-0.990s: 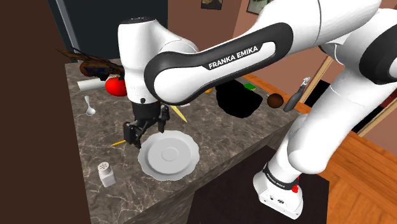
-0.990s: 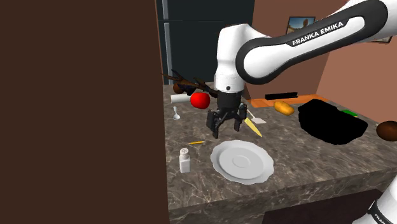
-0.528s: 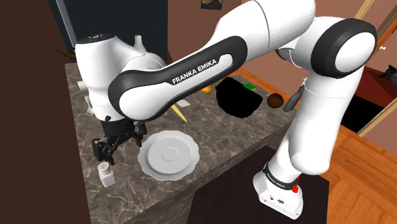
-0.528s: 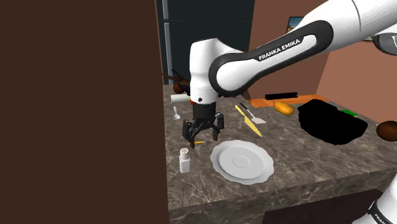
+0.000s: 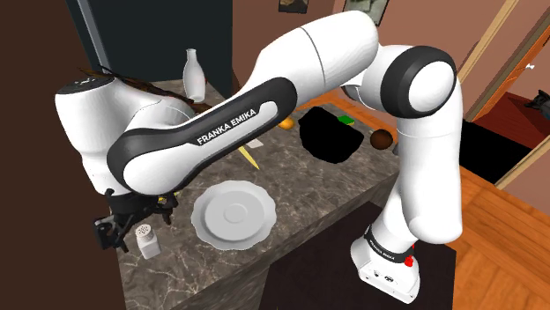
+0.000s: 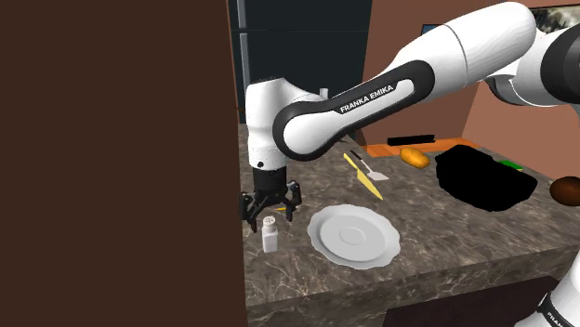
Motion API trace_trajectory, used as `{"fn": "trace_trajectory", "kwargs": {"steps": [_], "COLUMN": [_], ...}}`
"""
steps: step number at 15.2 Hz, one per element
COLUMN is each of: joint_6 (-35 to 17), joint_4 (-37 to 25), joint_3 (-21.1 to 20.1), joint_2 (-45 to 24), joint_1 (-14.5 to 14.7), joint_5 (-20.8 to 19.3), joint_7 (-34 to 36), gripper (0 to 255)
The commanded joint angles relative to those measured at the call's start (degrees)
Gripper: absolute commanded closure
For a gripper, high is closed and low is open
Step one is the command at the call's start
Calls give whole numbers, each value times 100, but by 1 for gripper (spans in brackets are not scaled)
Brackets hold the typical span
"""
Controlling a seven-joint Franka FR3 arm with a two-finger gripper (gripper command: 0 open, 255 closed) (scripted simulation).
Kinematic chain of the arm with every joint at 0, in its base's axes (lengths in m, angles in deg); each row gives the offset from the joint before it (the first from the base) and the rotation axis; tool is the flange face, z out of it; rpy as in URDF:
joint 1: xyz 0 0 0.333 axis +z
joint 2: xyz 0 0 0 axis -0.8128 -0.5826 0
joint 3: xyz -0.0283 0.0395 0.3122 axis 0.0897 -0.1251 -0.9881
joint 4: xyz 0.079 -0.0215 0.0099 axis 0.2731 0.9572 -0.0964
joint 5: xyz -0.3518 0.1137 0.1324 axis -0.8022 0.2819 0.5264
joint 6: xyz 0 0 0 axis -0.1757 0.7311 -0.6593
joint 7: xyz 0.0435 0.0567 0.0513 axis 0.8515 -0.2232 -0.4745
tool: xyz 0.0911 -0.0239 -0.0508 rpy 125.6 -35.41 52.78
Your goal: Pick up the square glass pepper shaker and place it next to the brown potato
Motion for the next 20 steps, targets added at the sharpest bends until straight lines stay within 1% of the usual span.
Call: {"fn": "trace_trajectory", "kwargs": {"steps": [1, 4, 12, 13, 20], "joint_6": [-124, -351, -350, -350, -349], "joint_4": [44, 177, 176, 176, 175], "joint_3": [25, 62, 62, 62, 62], "joint_2": [-87, -193, -194, -194, -193], "joint_1": [33, 62, 62, 62, 61], "joint_5": [-48, -113, -113, -113, -113], "joint_7": [37, 78, 78, 78, 77], "gripper": [0, 0, 0, 255, 255]}}
